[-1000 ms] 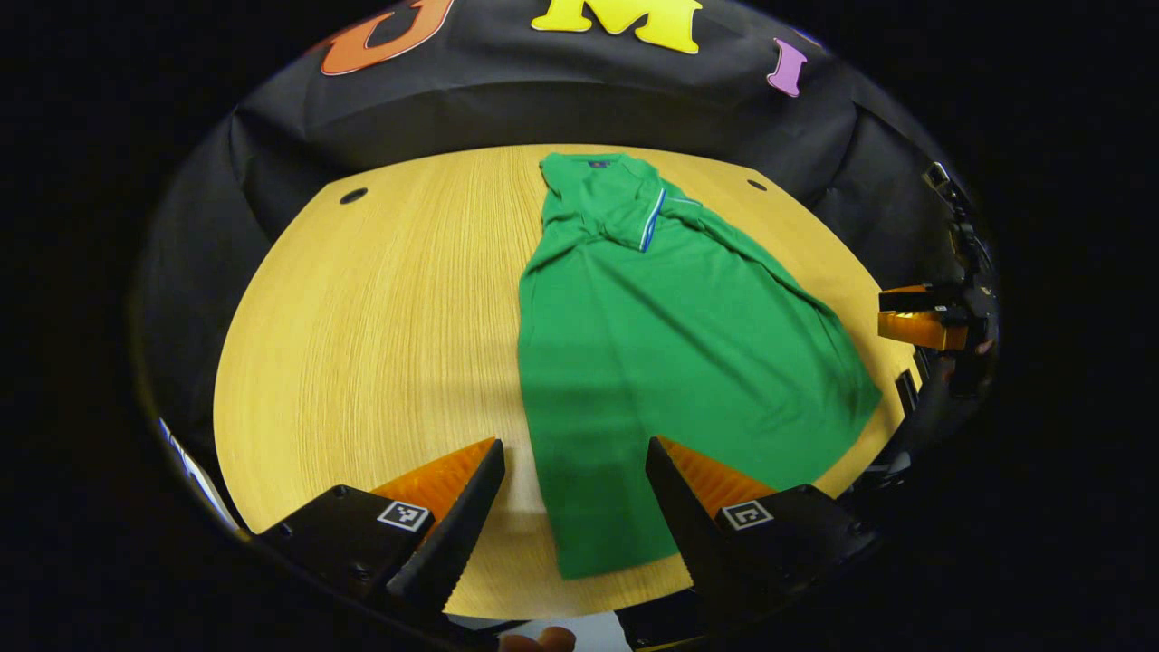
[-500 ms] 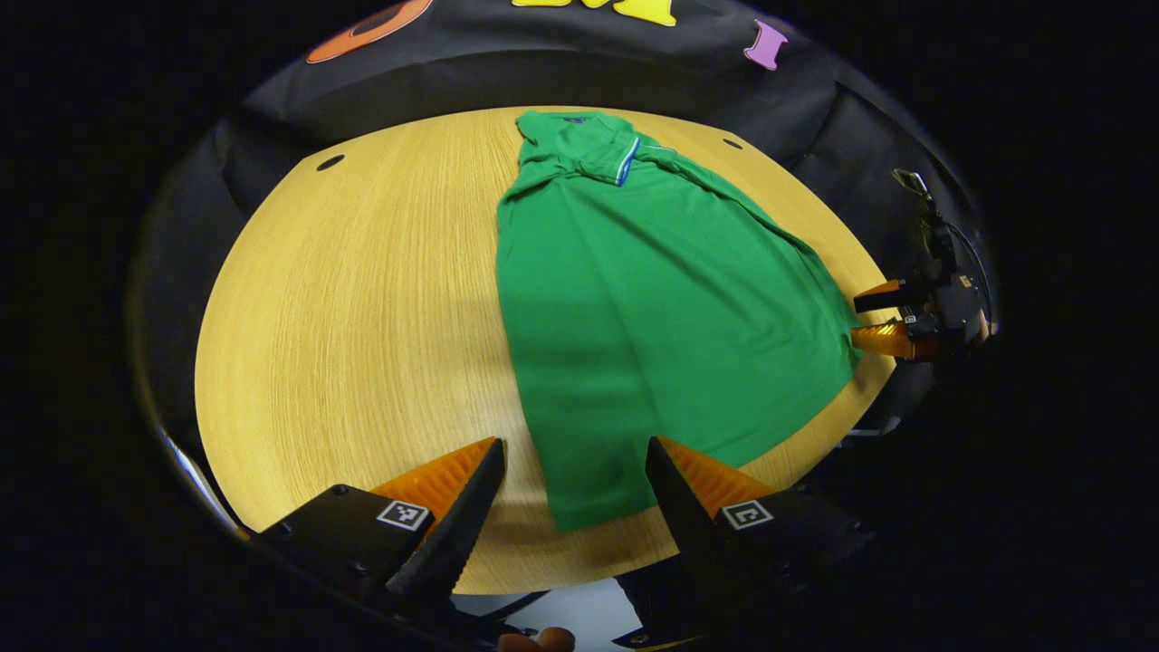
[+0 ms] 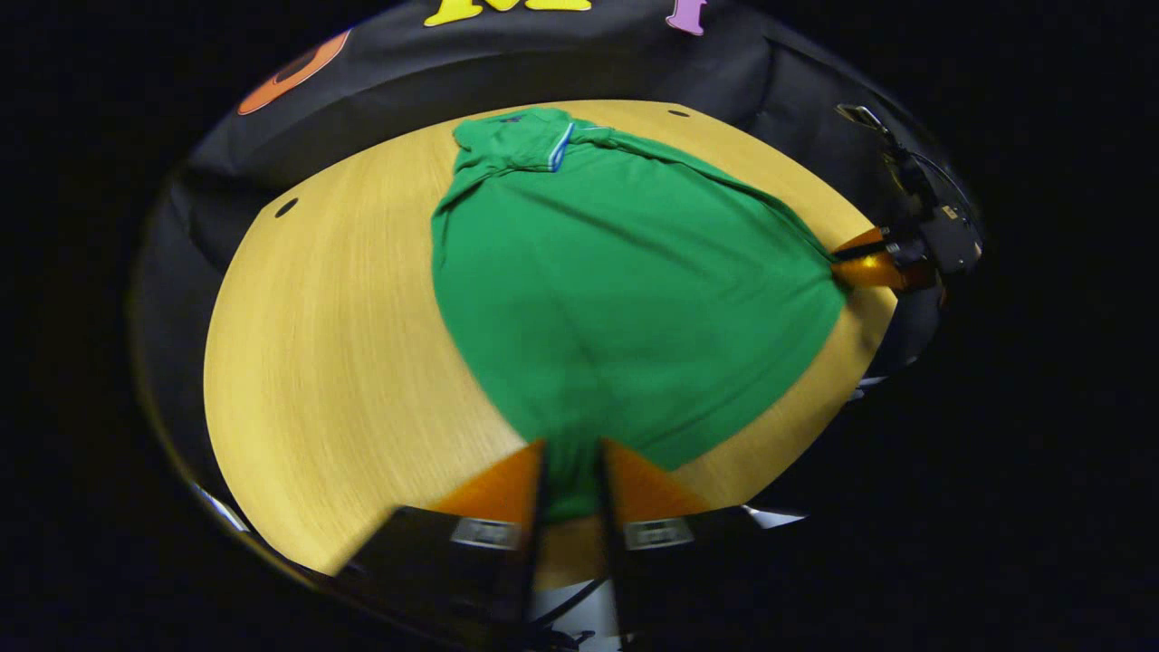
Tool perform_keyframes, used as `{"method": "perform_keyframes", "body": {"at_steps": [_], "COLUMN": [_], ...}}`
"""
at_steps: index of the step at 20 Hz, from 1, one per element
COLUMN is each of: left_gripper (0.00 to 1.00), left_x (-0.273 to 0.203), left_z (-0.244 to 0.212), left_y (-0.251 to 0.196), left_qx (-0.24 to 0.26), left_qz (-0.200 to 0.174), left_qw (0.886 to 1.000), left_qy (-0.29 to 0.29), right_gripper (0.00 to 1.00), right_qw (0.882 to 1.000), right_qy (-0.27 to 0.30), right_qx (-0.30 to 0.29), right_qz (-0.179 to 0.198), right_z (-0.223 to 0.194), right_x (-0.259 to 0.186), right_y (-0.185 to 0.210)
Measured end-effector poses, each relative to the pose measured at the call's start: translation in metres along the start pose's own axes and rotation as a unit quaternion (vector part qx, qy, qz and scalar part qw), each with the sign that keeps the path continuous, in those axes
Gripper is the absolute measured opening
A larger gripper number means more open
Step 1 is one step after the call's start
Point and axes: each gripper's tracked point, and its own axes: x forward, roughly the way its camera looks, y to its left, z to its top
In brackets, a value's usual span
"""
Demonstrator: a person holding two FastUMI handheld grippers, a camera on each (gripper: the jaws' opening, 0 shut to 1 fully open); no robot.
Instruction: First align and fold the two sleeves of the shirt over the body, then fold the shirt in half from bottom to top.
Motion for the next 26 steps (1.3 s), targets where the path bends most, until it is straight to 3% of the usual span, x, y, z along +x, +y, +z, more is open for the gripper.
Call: {"method": "perform_keyframes", "body": {"at_steps": [1,3,5,7,18,26], "left_gripper": [0.11,0.06,0.04,0.03,0.04,0.03], "left_x": [0.0,0.0,-0.005,-0.013,-0.041,-0.05], "left_z": [0.0,-0.001,-0.002,-0.002,0.046,0.087], "left_y": [-0.002,-0.004,-0.005,-0.006,0.003,0.027], "left_qx": [-0.004,-0.049,-0.108,-0.131,-0.085,-0.098], "left_qz": [-0.008,-0.038,-0.065,-0.071,-0.071,-0.057], "left_qw": [1.0,0.998,0.992,0.989,0.992,0.989], "left_qy": [-0.003,-0.009,-0.006,-0.007,-0.059,-0.095], "right_gripper": [0.03,0.01,0.01,0.01,0.01,0.0], "right_qw": [1.0,1.0,0.999,0.996,0.991,0.985], "right_qy": [0.007,0.011,0.014,0.007,-0.04,-0.081], "right_qx": [-0.007,0.012,0.047,0.08,0.118,0.14], "right_qz": [-0.004,0.007,0.023,0.036,0.045,0.053], "right_z": [-0.001,0.0,0.002,0.007,0.055,0.108], "right_x": [0.0,-0.001,-0.001,-0.005,-0.033,-0.05], "right_y": [0.001,0.004,0.002,0.002,-0.003,-0.01]}}
